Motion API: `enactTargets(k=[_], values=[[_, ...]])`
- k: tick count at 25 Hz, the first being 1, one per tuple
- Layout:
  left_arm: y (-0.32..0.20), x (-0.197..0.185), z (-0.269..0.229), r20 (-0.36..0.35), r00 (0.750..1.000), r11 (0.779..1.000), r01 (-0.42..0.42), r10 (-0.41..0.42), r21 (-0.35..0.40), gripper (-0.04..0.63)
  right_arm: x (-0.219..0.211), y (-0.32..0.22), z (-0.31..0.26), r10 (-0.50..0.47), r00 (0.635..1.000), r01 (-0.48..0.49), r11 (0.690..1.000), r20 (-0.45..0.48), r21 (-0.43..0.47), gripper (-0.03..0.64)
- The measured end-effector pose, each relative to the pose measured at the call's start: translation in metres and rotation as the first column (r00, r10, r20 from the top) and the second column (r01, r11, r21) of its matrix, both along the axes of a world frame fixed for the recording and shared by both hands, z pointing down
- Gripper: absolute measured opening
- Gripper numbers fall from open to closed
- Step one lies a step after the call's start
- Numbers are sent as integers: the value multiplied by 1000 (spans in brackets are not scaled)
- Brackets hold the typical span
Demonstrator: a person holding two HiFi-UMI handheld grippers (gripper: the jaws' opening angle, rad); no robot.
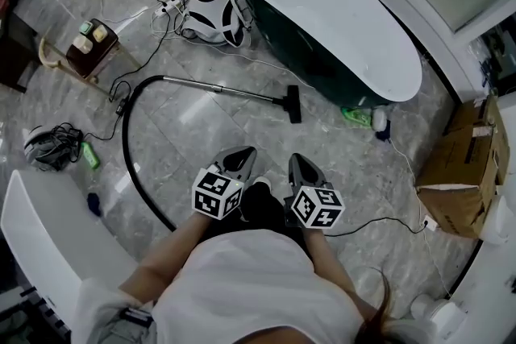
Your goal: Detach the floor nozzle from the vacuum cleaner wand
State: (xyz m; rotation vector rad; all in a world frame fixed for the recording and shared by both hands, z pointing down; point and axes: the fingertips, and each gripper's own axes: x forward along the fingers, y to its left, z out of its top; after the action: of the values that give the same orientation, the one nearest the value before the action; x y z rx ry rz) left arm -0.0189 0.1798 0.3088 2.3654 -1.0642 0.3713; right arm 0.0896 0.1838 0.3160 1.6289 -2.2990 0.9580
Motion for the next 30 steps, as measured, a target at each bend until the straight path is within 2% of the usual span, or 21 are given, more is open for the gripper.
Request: enactTargets(k=[10,17,24,30], values=[[-26,26,6,7,999,999,43,-43,22,9,25,-21,12,-56,998,57,998,32,-41,17],[-30,39,-5,-31,998,995,62,-60,80,11,48,-29,15,-28,997,30,999,72,-24,17],[-22,27,5,13,995,994,101,-102,46,10,42,-30,11,-42,989,40,999,138,19,17],[-35,23,9,11,994,993,111,-111,26,9,40,-37,10,-51,989,47,998,136,31,17]])
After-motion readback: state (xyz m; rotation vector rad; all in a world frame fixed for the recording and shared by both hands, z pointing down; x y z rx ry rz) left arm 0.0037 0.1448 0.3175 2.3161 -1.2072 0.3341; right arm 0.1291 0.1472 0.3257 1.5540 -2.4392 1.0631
